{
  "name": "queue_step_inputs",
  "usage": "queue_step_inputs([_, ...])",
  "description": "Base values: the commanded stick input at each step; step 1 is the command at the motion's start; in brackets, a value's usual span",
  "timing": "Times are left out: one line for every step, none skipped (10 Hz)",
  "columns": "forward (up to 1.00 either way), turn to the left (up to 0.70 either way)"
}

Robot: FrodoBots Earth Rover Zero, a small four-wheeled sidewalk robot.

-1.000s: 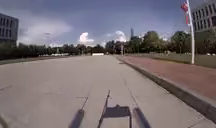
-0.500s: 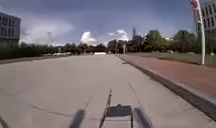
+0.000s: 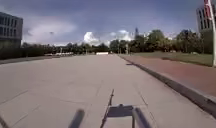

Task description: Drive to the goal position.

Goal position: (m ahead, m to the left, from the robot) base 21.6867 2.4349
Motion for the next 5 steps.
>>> queue_step_inputs([1.00, -0.41])
queue_step_inputs([1.00, -0.41])
queue_step_inputs([1.00, -0.41])
queue_step_inputs([1.00, -0.41])
queue_step_inputs([1.00, -0.41])
